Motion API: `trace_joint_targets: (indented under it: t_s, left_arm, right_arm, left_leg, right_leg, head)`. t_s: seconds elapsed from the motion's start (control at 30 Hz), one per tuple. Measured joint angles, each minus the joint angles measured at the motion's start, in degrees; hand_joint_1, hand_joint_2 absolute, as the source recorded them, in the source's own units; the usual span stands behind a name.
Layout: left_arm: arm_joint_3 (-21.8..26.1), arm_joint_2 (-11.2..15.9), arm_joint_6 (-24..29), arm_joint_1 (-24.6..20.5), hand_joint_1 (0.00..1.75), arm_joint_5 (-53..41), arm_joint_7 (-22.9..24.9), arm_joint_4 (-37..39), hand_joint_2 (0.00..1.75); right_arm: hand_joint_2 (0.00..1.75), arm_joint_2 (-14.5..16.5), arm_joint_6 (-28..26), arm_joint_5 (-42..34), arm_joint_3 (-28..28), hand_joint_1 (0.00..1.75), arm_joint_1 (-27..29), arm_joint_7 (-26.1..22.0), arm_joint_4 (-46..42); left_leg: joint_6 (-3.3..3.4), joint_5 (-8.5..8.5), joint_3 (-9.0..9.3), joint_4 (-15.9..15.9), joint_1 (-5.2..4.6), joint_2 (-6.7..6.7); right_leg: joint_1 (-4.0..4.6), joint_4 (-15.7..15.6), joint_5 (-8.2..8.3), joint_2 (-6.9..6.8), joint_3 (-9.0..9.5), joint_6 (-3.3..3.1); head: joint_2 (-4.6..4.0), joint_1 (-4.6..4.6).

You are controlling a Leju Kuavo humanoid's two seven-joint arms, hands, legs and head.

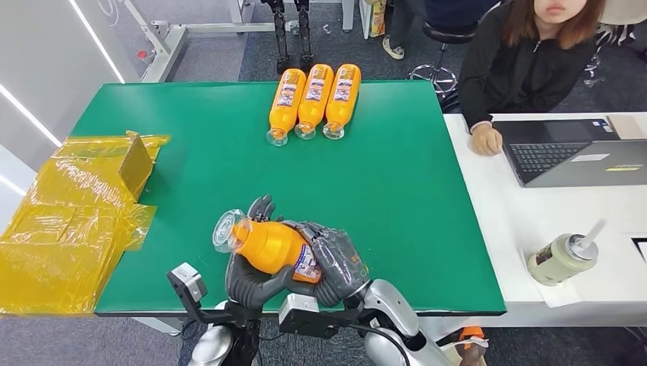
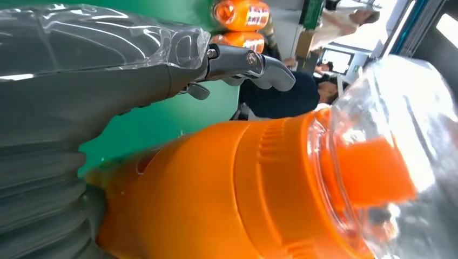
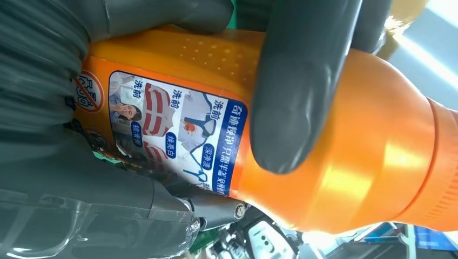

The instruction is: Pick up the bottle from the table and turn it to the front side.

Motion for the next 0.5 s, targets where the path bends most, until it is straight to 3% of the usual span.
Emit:
trace_joint_targets:
  t_s: [0.27,0.43,0.5]
  left_arm:
    - [-0.5,1.6,-2.6,0.9,0.0,6.4,2.6,-5.8,1.75]
    - [-0.5,2.6,-1.3,1.3,0.05,6.3,2.2,-6.3,1.75]
    - [-0.5,2.7,-0.8,1.3,0.15,6.1,2.0,-6.4,1.75]
  right_arm:
    - [1.75,1.1,-0.3,-5.4,1.5,1.7,1.2,-5.7,6.6]
    - [1.75,2.3,0.1,-5.3,2.7,1.68,1.5,-5.0,8.8]
    - [1.75,2.5,0.6,-5.3,3.0,1.7,1.6,-4.3,9.0]
  left_leg:
    - [0.0,0.0,-0.04,0.0,0.0,-0.09]
    - [0.0,0.0,-0.04,0.0,0.0,-0.01]
    - [0.0,0.0,-0.04,0.0,0.0,-0.01]
  right_leg:
    - [0.0,0.0,-0.03,-0.06,-0.01,-0.01]
    - [0.0,0.0,-0.02,0.0,-0.05,-0.02]
    - [0.0,0.0,-0.02,0.0,-0.05,-0.03]
  head:
    - [0.0,0.01]
    - [-0.01,0.0]
    - [0.0,0.01]
